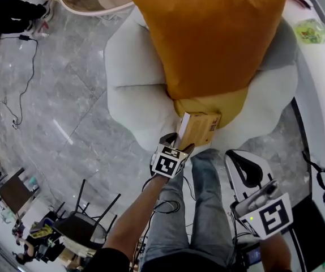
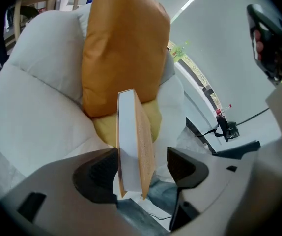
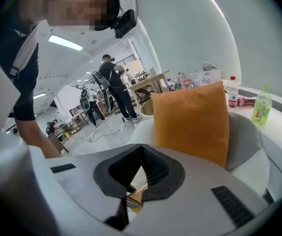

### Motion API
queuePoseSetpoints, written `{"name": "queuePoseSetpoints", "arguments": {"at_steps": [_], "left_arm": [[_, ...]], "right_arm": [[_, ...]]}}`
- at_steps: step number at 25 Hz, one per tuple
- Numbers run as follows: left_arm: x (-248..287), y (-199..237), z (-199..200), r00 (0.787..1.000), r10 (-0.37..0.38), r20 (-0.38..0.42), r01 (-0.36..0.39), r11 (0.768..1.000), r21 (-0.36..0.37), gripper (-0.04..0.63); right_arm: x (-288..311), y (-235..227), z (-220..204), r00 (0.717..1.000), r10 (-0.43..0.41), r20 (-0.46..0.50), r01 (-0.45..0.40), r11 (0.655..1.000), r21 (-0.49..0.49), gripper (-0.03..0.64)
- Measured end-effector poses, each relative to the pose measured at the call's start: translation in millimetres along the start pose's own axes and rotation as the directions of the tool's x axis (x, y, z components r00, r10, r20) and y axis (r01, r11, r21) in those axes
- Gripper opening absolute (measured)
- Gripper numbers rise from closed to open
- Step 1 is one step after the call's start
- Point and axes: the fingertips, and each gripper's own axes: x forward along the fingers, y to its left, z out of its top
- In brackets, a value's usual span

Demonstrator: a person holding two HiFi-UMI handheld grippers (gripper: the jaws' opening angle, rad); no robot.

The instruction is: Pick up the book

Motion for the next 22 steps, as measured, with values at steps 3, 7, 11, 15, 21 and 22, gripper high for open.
{"name": "queuePoseSetpoints", "arguments": {"at_steps": [3,7,11,15,21,22], "left_arm": [[-5,-20,13,0.999,-0.04,0.024,0.04,0.999,0.001,0.3],[0,-50,26,0.998,-0.061,0.009,0.061,0.998,0.033,0.23],[27,-63,32,0.999,0.008,-0.039,-0.005,0.998,0.057,0.242],[53,-63,47,0.999,0.026,-0.045,-0.025,1.0,0.013,0.242],[74,-61,40,0.993,0.072,-0.094,-0.063,0.993,0.096,0.242],[76,-61,37,0.993,0.075,-0.094,-0.066,0.993,0.101,0.242]], "right_arm": [[-14,-7,-1,1.0,-0.017,0.009,0.017,1.0,0.007,0.015],[-32,-16,-1,0.999,-0.039,0.03,0.039,0.999,0.019,0.015],[-51,-25,1,0.997,-0.06,0.053,0.059,0.998,0.03,0.015],[-70,-43,-7,0.994,-0.089,0.065,0.085,0.995,0.053,0.015],[-89,-57,-27,0.991,-0.113,0.067,0.108,0.991,0.082,0.015],[-92,-58,-29,0.991,-0.115,0.067,0.109,0.99,0.085,0.014]]}}
